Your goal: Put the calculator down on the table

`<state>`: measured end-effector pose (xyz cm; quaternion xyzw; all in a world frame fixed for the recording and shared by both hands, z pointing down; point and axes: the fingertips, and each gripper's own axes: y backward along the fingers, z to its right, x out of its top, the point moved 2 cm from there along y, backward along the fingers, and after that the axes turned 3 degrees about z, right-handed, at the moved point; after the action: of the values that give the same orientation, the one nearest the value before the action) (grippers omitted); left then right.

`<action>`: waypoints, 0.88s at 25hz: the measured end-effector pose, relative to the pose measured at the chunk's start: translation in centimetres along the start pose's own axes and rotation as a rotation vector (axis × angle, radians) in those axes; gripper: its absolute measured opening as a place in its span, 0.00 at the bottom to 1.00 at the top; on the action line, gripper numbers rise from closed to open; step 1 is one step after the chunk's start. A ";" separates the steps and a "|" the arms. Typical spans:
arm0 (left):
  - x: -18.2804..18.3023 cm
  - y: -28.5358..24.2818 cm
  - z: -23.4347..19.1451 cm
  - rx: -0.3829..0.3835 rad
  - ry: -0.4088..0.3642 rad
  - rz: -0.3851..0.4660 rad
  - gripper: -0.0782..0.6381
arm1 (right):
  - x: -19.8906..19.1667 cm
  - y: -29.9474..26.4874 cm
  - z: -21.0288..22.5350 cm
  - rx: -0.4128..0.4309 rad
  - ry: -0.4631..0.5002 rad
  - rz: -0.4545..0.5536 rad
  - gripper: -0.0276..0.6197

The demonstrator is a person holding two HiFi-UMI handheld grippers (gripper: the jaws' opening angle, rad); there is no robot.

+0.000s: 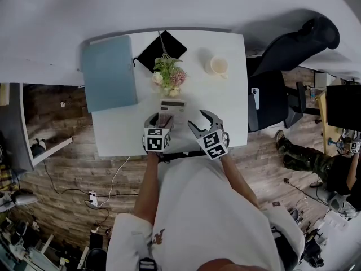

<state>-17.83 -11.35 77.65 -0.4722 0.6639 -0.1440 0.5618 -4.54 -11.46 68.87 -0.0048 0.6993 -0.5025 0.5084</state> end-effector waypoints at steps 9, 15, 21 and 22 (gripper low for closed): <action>-0.3 -0.3 -0.1 0.014 0.005 -0.006 0.49 | -0.3 -0.1 -0.1 -0.002 0.007 0.002 0.45; -0.3 -0.2 -0.2 0.036 -0.009 -0.016 0.49 | -0.4 0.1 -0.4 -0.010 0.010 -0.002 0.45; 0.4 0.7 0.2 0.018 -0.063 0.030 0.49 | -0.2 0.3 -0.7 -0.021 0.015 0.001 0.45; 0.8 0.9 0.4 0.012 -0.079 0.049 0.50 | -0.2 0.3 -0.7 -0.026 0.014 0.005 0.45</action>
<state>-17.89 -11.40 76.35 -0.4575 0.6517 -0.1153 0.5939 -4.81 -10.71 68.73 -0.0061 0.7093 -0.4923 0.5044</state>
